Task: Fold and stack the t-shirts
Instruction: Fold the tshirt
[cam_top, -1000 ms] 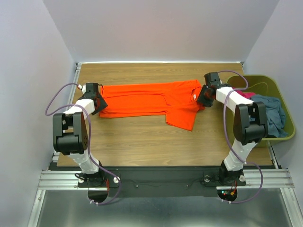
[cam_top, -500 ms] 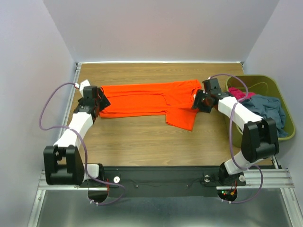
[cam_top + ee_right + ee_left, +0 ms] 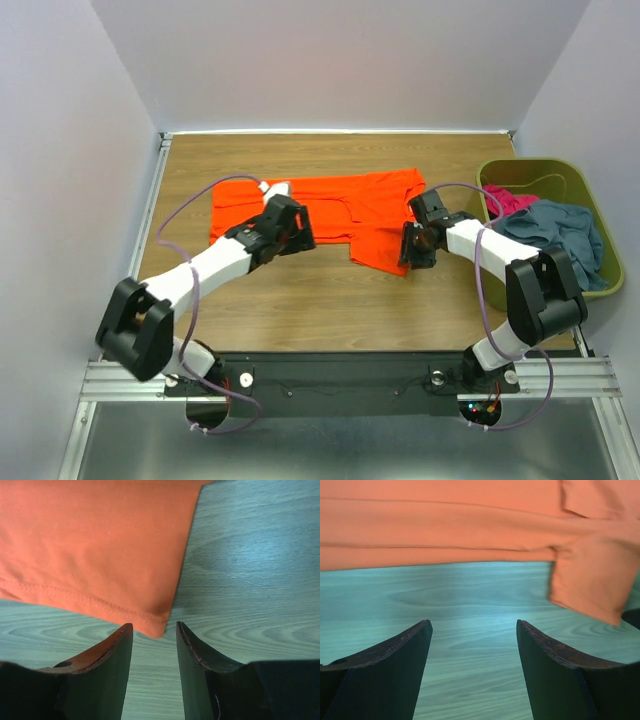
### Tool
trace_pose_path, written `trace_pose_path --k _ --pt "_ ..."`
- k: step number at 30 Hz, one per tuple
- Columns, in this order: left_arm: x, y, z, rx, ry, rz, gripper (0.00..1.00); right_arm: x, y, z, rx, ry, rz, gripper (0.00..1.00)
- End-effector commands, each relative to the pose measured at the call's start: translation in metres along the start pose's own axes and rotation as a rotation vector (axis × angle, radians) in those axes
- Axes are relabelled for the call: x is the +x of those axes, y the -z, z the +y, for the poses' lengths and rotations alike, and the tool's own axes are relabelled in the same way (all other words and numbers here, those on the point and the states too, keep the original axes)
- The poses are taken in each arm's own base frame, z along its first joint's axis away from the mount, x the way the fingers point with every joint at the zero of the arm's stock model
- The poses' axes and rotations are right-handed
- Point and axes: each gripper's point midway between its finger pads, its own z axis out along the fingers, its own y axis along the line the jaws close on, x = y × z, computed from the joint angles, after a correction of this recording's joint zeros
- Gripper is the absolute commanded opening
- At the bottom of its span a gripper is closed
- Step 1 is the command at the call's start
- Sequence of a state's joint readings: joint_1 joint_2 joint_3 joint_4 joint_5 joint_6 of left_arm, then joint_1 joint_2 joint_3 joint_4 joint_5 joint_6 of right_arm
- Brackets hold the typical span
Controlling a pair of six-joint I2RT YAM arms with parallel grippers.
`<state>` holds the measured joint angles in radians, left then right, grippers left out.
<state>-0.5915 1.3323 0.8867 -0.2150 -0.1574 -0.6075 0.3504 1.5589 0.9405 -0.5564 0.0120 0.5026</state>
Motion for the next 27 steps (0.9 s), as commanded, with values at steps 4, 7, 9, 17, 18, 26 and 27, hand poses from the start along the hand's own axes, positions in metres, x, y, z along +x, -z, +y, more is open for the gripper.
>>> trace_pose_path --k 4,7,9,17,18,26,27 --pt "0.009 -0.029 -0.095 0.068 -0.075 0.048 0.78 -0.006 0.005 -0.008 0.058 -0.006 -0.049 0.46" --pt "0.022 -0.046 -0.124 0.074 -0.129 0.099 0.76 -0.004 0.003 -0.009 0.061 -0.007 -0.042 0.45" --pt "0.022 -0.050 -0.141 0.089 -0.147 0.104 0.74 -0.003 0.003 -0.008 0.056 -0.008 -0.038 0.45" --pt "0.054 -0.080 -0.146 0.051 -0.181 0.176 0.66 0.000 0.002 -0.002 0.025 -0.024 -0.022 0.44" --pt "0.059 -0.085 -0.144 0.041 -0.182 0.188 0.63 0.001 0.001 -0.001 0.021 -0.027 -0.019 0.44" --pt "0.076 -0.103 -0.133 -0.001 -0.193 0.221 0.53 0.006 -0.004 0.001 0.006 -0.028 0.000 0.43" --pt "0.079 -0.105 -0.131 -0.008 -0.198 0.226 0.52 0.007 -0.005 0.000 0.006 -0.029 0.005 0.43"
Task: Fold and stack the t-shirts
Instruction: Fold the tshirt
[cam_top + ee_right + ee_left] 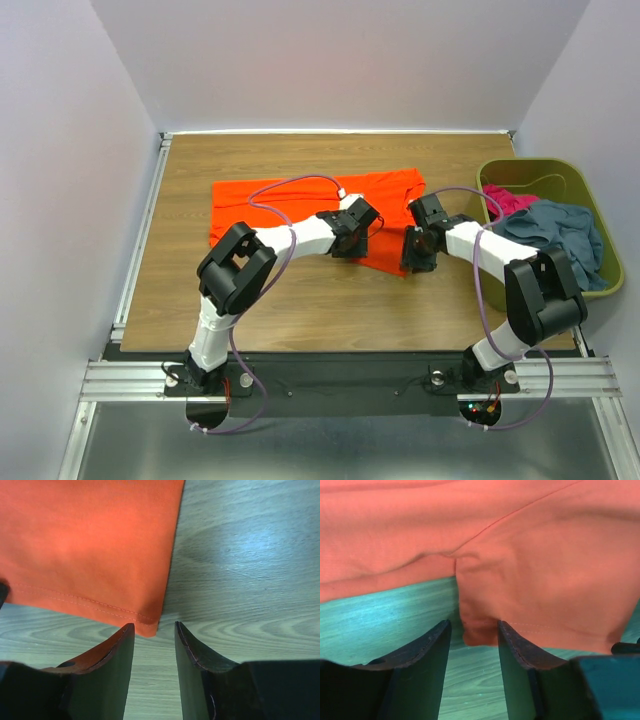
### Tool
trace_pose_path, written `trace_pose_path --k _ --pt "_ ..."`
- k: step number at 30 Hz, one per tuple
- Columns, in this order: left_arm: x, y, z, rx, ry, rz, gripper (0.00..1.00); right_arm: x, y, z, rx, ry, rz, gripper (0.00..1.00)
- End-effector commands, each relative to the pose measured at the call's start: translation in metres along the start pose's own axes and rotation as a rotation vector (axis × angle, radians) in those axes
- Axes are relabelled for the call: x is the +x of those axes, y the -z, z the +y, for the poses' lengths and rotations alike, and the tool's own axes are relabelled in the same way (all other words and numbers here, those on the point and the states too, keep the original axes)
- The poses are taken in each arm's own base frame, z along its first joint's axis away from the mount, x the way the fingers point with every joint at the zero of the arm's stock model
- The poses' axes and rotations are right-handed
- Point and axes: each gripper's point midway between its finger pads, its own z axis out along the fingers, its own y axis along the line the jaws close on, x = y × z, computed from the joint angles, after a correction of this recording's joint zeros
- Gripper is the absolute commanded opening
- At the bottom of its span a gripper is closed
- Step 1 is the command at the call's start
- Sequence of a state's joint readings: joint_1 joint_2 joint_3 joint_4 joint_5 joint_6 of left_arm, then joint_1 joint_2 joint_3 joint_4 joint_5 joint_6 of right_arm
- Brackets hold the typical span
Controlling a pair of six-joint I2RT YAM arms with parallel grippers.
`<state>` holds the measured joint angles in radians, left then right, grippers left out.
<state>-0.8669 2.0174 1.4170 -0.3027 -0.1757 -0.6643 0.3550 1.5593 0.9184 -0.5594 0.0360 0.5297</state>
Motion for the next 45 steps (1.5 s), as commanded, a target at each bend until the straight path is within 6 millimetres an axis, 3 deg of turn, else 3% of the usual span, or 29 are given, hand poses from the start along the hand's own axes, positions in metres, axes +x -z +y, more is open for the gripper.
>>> trace_pose_path --k 1,9,16,19,23,29,35,39,45 --pt "-0.008 0.000 -0.005 -0.003 0.008 -0.013 0.51 0.000 -0.002 0.007 -0.027 -0.007 -0.002 0.43" --pt "-0.001 -0.003 -0.006 -0.005 -0.001 0.001 0.36 0.005 -0.006 0.007 -0.029 -0.005 0.017 0.42" --pt "-0.001 -0.003 -0.007 0.000 -0.007 0.002 0.26 0.015 -0.015 0.010 -0.040 0.001 0.066 0.32" --pt "0.000 -0.005 -0.007 -0.001 -0.009 0.007 0.22 0.018 -0.019 0.010 -0.041 0.005 0.081 0.26" --pt "-0.002 -0.002 -0.008 0.003 -0.015 0.001 0.16 0.011 -0.012 0.011 -0.042 0.002 0.046 0.04" --pt "-0.033 0.012 -0.009 0.003 -0.016 -0.072 0.00 -0.025 0.010 0.023 -0.059 -0.011 -0.078 0.01" --pt "-0.071 0.026 -0.010 0.029 0.014 -0.130 0.00 -0.073 0.031 0.038 -0.066 -0.004 -0.202 0.01" --pt "-0.100 0.030 -0.004 0.048 0.035 -0.165 0.00 -0.117 0.048 0.055 -0.074 -0.002 -0.302 0.01" --pt "-0.123 0.020 0.005 0.070 0.058 -0.166 0.00 -0.161 0.049 0.062 -0.036 0.007 -0.376 0.01"
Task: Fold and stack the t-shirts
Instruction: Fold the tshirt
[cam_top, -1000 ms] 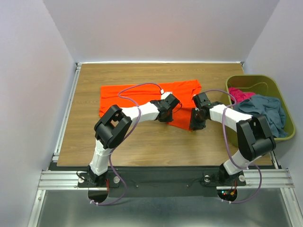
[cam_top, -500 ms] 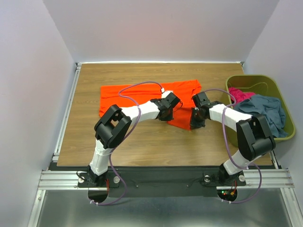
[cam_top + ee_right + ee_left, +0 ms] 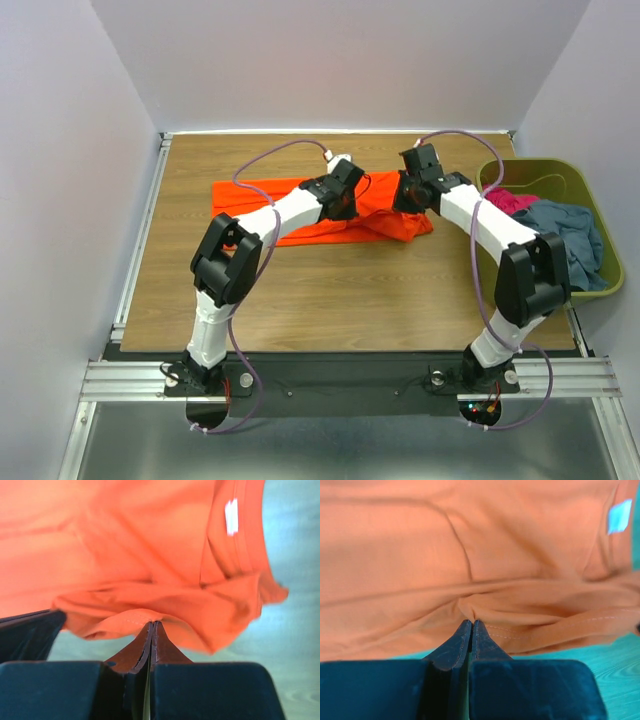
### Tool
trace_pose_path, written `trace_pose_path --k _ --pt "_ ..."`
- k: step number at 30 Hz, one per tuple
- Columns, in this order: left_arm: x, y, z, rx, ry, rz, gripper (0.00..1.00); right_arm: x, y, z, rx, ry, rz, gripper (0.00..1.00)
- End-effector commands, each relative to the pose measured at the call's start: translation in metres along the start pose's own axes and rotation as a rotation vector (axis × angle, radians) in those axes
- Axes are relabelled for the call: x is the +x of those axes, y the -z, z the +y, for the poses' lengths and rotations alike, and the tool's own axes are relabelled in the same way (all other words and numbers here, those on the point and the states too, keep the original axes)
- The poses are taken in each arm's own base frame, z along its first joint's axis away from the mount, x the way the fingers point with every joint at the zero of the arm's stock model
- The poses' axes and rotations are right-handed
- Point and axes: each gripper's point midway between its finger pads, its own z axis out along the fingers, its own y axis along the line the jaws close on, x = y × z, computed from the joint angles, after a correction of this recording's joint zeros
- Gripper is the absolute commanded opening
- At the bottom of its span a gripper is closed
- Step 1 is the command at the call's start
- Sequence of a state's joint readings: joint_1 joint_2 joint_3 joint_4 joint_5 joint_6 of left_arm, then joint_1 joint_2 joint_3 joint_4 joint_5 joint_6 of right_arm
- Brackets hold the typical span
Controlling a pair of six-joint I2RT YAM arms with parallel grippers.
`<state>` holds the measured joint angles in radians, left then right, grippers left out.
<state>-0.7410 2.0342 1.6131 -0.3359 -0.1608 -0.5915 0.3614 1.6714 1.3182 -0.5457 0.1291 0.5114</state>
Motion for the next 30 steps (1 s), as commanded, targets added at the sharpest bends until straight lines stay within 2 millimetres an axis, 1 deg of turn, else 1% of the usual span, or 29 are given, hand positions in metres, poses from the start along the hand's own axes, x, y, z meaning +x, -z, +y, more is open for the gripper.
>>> trace_pose_path --k 1,4,5,7,8,9,10,11,13,14,15,16,17,24,28,30 --pt "-0.036 0.000 -0.001 0.038 0.011 -0.043 0.00 -0.040 -0.009 0.000 0.045 0.017 -0.088 0.01" --pt "-0.047 -0.005 -0.001 0.061 0.029 -0.050 0.00 -0.055 -0.013 0.005 0.048 0.026 -0.112 0.01" --pt "-0.052 -0.007 -0.001 0.075 0.037 -0.050 0.00 -0.065 -0.016 0.008 0.044 0.036 -0.128 0.01" --pt "-0.056 -0.011 -0.001 0.091 0.045 -0.050 0.00 -0.074 -0.020 0.011 0.046 0.048 -0.141 0.01" --pt "-0.059 -0.014 0.000 0.096 0.051 -0.052 0.00 -0.084 -0.018 0.014 0.044 0.059 -0.162 0.01" --pt "-0.058 -0.016 -0.002 0.108 0.050 -0.046 0.00 -0.084 -0.027 0.014 0.051 0.071 -0.153 0.01" --pt "-0.059 -0.019 -0.002 0.110 0.052 -0.044 0.00 -0.087 -0.029 0.014 0.055 0.091 -0.157 0.01" --pt "-0.060 -0.021 -0.003 0.119 0.052 -0.044 0.00 -0.095 -0.029 0.016 0.053 0.096 -0.171 0.01" --pt "-0.062 -0.024 -0.001 0.125 0.059 -0.043 0.00 -0.095 -0.039 0.014 0.067 0.114 -0.163 0.01" --pt "-0.065 -0.026 -0.001 0.127 0.063 -0.050 0.00 -0.100 -0.039 0.016 0.067 0.125 -0.174 0.01" --pt "-0.063 -0.028 -0.004 0.149 0.066 -0.037 0.00 -0.099 -0.042 0.013 0.077 0.132 -0.169 0.01" --pt "-0.066 -0.028 -0.003 0.153 0.072 -0.041 0.00 -0.103 -0.044 0.013 0.081 0.136 -0.176 0.01" --pt "-0.065 -0.031 -0.002 0.153 0.072 -0.038 0.00 -0.101 -0.049 0.011 0.090 0.147 -0.167 0.01" --pt "-0.074 -0.039 0.005 0.161 0.109 -0.047 0.01 -0.098 -0.068 0.004 0.117 0.147 -0.144 0.01" --pt "-0.076 -0.041 0.008 0.162 0.123 -0.049 0.01 -0.100 -0.075 0.007 0.110 0.147 -0.143 0.01" --pt "-0.077 -0.042 0.009 0.163 0.128 -0.051 0.01 -0.105 -0.077 0.011 0.098 0.158 -0.151 0.01"
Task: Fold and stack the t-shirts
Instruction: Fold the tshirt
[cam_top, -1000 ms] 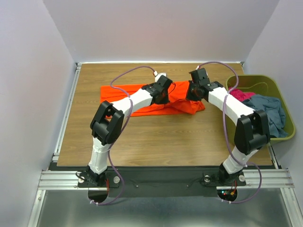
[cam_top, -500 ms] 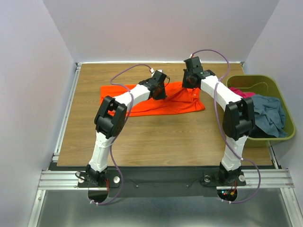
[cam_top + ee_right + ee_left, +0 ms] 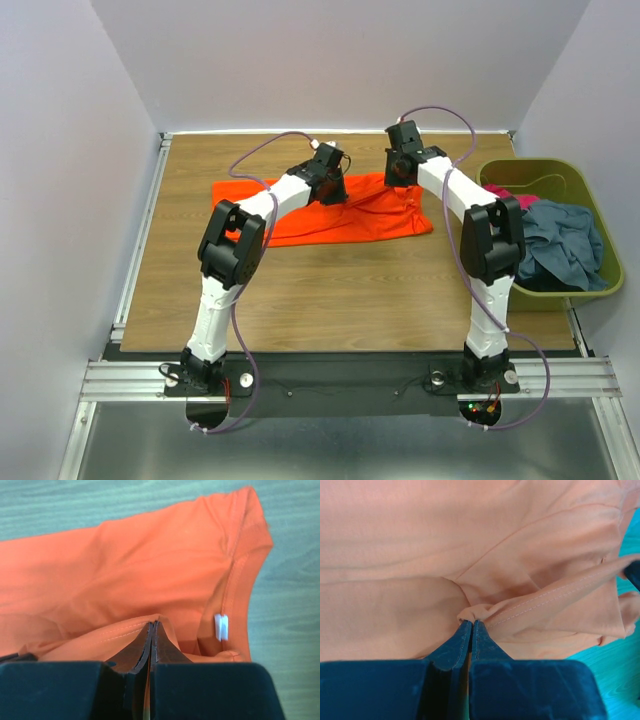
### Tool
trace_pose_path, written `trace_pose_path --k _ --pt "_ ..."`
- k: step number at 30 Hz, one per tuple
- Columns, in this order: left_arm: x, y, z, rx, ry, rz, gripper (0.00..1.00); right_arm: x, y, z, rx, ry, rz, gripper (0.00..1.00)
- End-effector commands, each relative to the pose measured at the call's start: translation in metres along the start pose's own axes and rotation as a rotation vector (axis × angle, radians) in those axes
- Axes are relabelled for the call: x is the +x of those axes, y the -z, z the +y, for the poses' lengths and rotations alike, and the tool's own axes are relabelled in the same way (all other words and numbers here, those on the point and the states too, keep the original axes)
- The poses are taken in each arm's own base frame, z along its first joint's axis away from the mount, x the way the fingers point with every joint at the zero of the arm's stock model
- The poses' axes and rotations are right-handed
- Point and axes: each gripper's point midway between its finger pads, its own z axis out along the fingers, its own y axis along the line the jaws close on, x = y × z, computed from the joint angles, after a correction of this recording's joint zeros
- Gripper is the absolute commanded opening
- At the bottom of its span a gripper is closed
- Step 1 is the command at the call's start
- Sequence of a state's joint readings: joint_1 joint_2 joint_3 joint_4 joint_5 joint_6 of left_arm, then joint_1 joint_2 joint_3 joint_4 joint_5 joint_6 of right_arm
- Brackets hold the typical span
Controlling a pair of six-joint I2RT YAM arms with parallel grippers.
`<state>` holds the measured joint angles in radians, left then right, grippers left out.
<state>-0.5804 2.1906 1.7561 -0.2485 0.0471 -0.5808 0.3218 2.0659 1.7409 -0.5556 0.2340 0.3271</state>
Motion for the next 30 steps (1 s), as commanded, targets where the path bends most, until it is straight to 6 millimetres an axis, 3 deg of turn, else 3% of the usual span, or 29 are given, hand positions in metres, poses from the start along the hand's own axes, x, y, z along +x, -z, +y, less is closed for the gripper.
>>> trace_pose_path --k 1,7,18,30 --pt "-0.025 0.005 -0.014 0.049 0.010 -0.058 0.01 -0.036 0.003 0.006 -0.016 0.007 -0.088 0.01" --pt "-0.023 0.001 -0.014 0.057 0.020 -0.054 0.01 -0.051 -0.004 0.015 -0.046 0.049 -0.113 0.01" --pt "-0.018 -0.006 -0.005 0.040 0.048 -0.039 0.03 -0.040 -0.029 0.024 -0.081 0.102 -0.077 0.03" --pt "-0.014 -0.009 0.003 0.026 0.062 -0.033 0.06 -0.045 -0.035 0.030 -0.096 0.114 -0.090 0.04"
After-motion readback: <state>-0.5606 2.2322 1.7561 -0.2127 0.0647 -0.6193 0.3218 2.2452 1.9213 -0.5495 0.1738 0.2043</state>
